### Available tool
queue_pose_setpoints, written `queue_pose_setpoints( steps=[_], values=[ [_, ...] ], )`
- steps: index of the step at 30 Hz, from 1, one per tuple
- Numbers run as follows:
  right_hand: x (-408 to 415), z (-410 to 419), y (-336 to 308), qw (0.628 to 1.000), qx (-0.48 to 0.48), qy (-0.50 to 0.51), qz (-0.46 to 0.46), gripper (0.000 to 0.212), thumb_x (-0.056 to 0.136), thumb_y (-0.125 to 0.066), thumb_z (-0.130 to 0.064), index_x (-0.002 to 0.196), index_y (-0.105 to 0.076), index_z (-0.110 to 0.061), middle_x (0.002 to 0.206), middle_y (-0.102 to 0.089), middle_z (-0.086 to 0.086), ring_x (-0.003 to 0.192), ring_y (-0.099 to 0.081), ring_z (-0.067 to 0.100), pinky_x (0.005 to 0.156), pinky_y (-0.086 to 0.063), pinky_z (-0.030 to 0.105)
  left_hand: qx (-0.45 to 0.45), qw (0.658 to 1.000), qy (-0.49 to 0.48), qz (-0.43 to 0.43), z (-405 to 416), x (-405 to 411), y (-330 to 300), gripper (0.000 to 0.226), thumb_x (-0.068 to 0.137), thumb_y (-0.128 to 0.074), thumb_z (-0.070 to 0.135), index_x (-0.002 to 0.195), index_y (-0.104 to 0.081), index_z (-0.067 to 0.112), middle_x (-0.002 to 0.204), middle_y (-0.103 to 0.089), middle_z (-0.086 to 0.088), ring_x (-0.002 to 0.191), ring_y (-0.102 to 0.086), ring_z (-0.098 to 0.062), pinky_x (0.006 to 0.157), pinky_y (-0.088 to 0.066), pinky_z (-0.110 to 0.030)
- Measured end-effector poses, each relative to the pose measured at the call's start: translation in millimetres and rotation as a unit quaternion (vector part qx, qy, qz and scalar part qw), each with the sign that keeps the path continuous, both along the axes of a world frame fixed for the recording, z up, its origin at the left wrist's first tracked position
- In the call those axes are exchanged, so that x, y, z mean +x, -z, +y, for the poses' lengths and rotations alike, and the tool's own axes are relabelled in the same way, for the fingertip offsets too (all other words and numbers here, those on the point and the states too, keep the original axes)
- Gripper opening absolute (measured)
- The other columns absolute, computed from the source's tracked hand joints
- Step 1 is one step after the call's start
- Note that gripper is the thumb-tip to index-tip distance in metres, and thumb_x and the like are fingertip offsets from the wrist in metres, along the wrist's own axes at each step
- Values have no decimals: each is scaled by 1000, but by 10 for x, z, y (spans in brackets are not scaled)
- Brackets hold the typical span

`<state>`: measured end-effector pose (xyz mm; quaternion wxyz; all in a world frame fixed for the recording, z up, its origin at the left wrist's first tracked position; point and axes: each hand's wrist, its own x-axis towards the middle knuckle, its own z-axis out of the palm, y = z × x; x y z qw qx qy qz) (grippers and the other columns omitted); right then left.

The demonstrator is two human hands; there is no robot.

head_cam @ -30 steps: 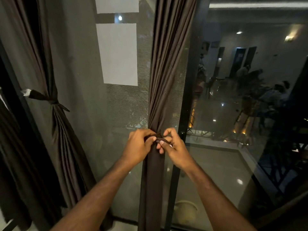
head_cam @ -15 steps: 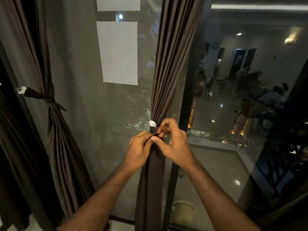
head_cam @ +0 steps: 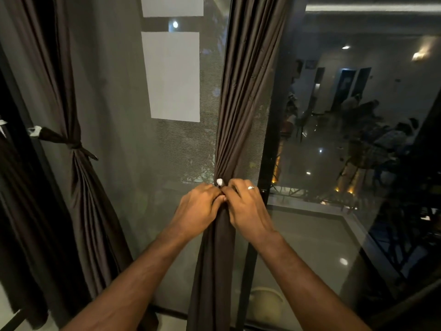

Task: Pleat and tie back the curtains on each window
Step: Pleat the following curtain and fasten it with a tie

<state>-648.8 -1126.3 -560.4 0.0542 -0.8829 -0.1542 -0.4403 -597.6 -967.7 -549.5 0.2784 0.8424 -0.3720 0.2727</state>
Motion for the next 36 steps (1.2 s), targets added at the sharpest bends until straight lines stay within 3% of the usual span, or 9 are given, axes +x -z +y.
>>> queue_pose_setpoints(
  steps=[4, 8, 16, 19, 23, 26, 29, 33, 36],
  values=[
    [-24, 18, -120, 998, 17, -8, 61, 16, 88, -51, -17, 90, -65, -8, 99, -46, 7, 91, -48, 25, 74, -46, 40, 60, 996, 21, -56, 48, 44, -64, 33, 99, -49, 38, 88, -67, 13, 84, -66, -3, 83, -62, -22, 67, -50, -36],
    [42, -26, -174, 991, 19, -12, 129, 26, 85, -48, -22, 81, -69, -6, 103, -42, 5, 99, -47, 23, 82, -48, 40, 76, 990, 58, -102, 4, 79, -49, 35, 97, -46, 37, 77, -64, 13, 74, -63, -3, 74, -59, -21, 66, -50, -35],
    [80, -215, -218, 969, 106, -80, 208, 16, 88, -59, -6, 76, -69, -9, 103, -38, -3, 93, -50, 12, 80, -48, 27, -129, 987, 93, 5, -145, -33, 78, 20, 94, -62, 24, 85, -76, 12, 75, -68, 3, 69, -60, -9, 65, -48, -30],
    [54, -210, -220, 965, 222, -76, 121, 20, 80, -65, 4, 87, -78, -9, 95, -60, -4, 86, -61, 4, 79, -51, 15, -190, 978, 70, 45, -187, -41, -4, 16, 89, -66, 22, 86, -79, 13, 77, -74, 5, 70, -66, -6, 65, -50, -27],
    [-77, -142, -134, 878, 466, -63, 85, 16, 78, -84, -6, 82, -71, -15, 77, -71, -6, 67, -70, 2, 66, -60, 28, -192, 975, 42, 101, -154, 3, -73, 20, 85, -68, 26, 72, -75, 13, 63, -68, 6, 58, -61, -6, 56, -44, -24],
    [-196, -62, -27, 894, 428, -56, 123, 20, 83, -81, -30, 76, -65, -19, 68, -67, -5, 61, -66, 7, 61, -57, 36, -144, 975, 49, 165, -157, 23, -141, 28, 89, -70, 18, 62, -64, 12, 55, -56, 3, 51, -48, -6, 52, -35, -21],
    [-255, 55, -7, 924, 343, 12, 169, 31, 79, -80, -46, 74, -61, -22, 66, -65, -8, 61, -61, 5, 59, -52, 30, -91, 970, 67, 217, -192, 62, -238, 29, 91, -68, 15, 64, -64, 7, 57, -58, -7, 53, -49, -8, 55, -37, -26],
    [-196, 96, -34, 942, 300, 56, 138, 23, 89, -71, -32, 74, -58, -20, 69, -64, -3, 67, -64, 19, 62, -52, 38, -69, 966, 86, 235, -197, 132, -321, 31, 91, -71, 17, 64, -65, 3, 54, -54, -9, 52, -46, -9, 55, -35, -29],
    [-173, 36, -52, 931, 336, 33, 138, 29, 86, -74, -26, 65, -54, -20, 60, -58, -5, 57, -57, 10, 58, -49, 37, -203, 912, 143, 327, -157, 120, -240, 12, 88, -75, 9, 82, -74, -2, 56, -61, -4, 52, -52, -7, 51, -40, -23]
  ],
)
